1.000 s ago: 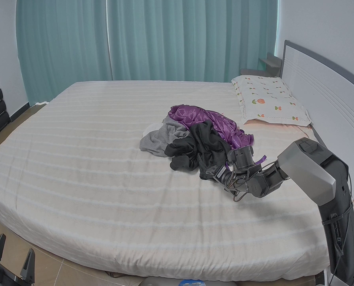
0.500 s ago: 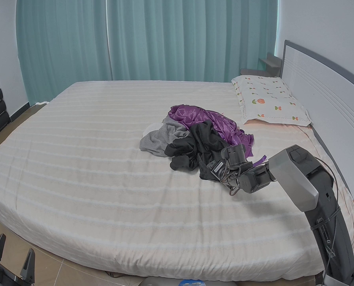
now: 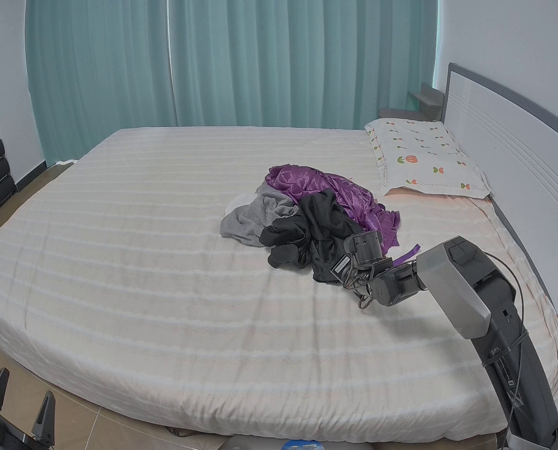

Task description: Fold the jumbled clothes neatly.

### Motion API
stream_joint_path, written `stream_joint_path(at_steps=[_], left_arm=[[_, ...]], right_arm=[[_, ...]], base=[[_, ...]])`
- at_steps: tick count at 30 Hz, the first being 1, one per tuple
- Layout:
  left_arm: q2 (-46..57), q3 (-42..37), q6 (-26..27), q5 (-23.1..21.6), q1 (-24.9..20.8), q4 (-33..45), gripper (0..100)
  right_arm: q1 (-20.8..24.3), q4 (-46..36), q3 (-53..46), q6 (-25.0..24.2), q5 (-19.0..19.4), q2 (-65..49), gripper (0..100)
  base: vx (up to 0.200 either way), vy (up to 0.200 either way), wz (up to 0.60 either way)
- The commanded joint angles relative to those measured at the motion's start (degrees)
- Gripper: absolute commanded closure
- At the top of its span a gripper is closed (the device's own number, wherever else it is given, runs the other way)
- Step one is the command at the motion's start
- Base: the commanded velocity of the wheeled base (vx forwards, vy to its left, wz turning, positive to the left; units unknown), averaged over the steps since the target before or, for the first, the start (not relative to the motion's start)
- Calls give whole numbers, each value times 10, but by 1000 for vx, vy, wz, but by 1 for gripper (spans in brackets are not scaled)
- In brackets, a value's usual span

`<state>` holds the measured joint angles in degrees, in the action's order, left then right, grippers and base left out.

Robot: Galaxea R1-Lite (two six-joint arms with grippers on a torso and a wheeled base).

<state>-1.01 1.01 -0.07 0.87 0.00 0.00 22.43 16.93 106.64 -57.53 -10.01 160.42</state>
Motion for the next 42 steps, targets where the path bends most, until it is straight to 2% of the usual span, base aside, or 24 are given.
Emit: stream_joint_path(at_steps=[1,4,6,12,16,17,18,21,28,31,37,42], left_arm=[[10,-10,0,0,0,0,0],[10,-10,0,0,0,0,0],[10,-10,0,0,0,0,0],[10,-10,0,0,0,0,0],[10,-10,0,0,0,0,0],[10,-10,0,0,0,0,0],[10,-10,0,0,0,0,0],[10,-10,0,0,0,0,0],[10,-10,0,0,0,0,0],[10,-10,0,0,0,0,0],[10,-10,0,-1,0,0,0],[10,-10,-1,-3,0,-1,0]], right_arm=[[1,0,-20,-29,3,-27,100],[1,1,-50,-58,12,-63,100],[1,6,-69,-59,17,-77,100],[4,36,-206,-53,67,-157,100],[10,149,-347,-19,83,-226,100],[10,149,-347,-19,83,-226,100],[16,199,-403,0,89,-256,100],[28,269,-488,16,98,-310,100],[63,361,-613,47,108,-400,100],[81,423,-667,86,102,-442,100],[89,456,-721,131,101,-501,100],[92,456,-729,149,100,-546,100]], base=[[0,0,0],[0,0,0],[0,0,0],[0,0,0],[0,0,0],[0,0,0],[0,0,0],[0,0,0],[0,0,0],[0,0,0],[0,0,0],[0,0,0]])
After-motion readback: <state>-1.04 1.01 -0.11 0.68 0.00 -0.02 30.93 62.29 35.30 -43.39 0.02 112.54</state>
